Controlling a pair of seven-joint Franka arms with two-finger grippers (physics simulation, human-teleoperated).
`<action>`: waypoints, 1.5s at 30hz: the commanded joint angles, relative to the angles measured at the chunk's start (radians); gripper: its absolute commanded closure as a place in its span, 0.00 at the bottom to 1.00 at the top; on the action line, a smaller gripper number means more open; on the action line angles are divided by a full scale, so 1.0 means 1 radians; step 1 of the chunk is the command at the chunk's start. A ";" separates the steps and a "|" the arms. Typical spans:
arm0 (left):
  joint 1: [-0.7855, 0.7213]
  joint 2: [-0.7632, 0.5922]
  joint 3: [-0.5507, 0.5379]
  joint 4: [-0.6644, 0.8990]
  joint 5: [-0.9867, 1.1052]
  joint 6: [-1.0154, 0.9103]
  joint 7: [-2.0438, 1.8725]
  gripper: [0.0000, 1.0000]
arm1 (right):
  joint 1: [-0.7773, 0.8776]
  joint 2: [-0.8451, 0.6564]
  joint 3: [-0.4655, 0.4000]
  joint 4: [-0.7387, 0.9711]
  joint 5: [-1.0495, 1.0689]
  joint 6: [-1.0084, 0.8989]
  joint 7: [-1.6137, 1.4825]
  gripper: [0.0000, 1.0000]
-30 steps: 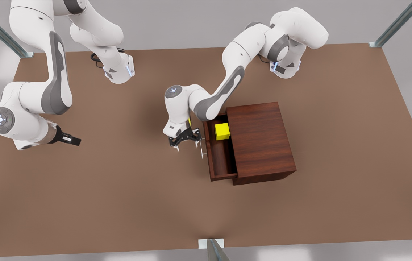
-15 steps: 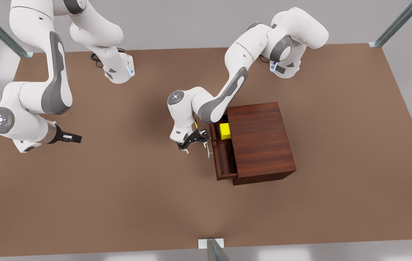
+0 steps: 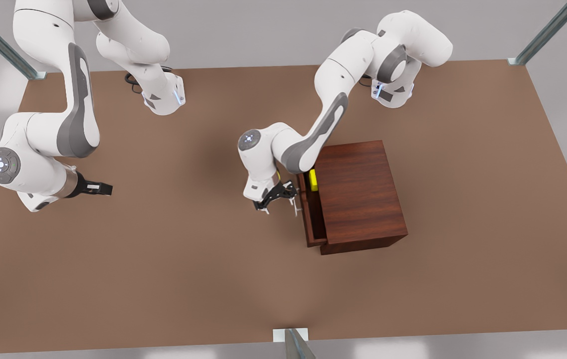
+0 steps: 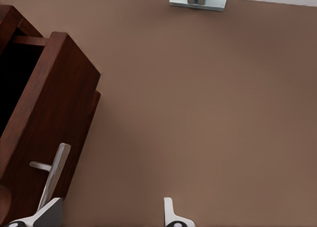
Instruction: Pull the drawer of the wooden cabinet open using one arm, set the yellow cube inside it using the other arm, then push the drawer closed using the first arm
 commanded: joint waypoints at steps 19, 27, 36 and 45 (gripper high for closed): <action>0.041 -0.048 0.000 -0.082 -0.001 0.000 0.041 0.00 | 0.000 -0.001 0.000 0.000 0.001 -0.001 -0.053 0.00; 0.042 -0.070 0.008 -0.124 0.001 -0.002 0.043 0.00 | 0.000 -0.001 0.000 0.002 0.001 -0.001 -0.053 0.00; 0.044 -0.080 0.020 -0.128 -0.004 -0.003 0.041 0.00 | -0.001 -0.001 0.000 0.002 0.001 -0.001 -0.053 0.00; 0.520 -0.712 0.037 -0.362 -0.300 -0.479 1.224 0.00 | -0.001 -0.001 0.000 0.002 0.001 -0.001 -0.053 0.00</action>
